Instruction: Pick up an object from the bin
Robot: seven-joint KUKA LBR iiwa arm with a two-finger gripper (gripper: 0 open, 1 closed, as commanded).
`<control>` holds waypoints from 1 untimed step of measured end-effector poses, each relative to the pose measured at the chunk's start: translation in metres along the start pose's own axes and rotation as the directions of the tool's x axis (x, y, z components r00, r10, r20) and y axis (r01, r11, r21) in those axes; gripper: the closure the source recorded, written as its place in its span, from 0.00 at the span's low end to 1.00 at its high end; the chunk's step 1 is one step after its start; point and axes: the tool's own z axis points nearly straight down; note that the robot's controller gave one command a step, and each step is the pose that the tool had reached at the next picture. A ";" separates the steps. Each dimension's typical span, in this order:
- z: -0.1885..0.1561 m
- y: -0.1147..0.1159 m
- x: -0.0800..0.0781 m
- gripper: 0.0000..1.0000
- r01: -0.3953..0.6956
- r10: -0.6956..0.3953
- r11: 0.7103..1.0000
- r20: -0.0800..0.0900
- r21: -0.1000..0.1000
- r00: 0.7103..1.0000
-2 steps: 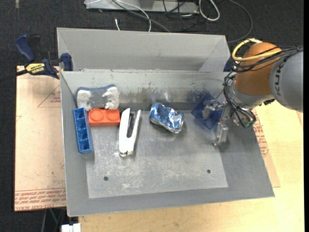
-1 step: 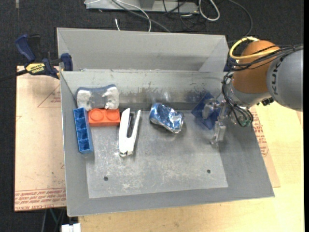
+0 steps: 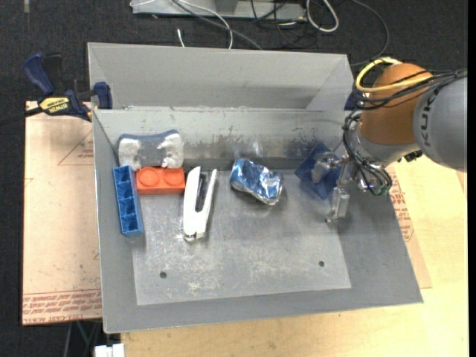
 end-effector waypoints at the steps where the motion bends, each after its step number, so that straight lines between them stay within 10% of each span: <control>1: -0.002 0.002 -0.004 1.00 -0.028 0.028 1.000 0.001 0.001 1.000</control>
Offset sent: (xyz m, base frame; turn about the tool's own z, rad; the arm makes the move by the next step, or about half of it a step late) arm 0.0000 0.0000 0.0000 0.0000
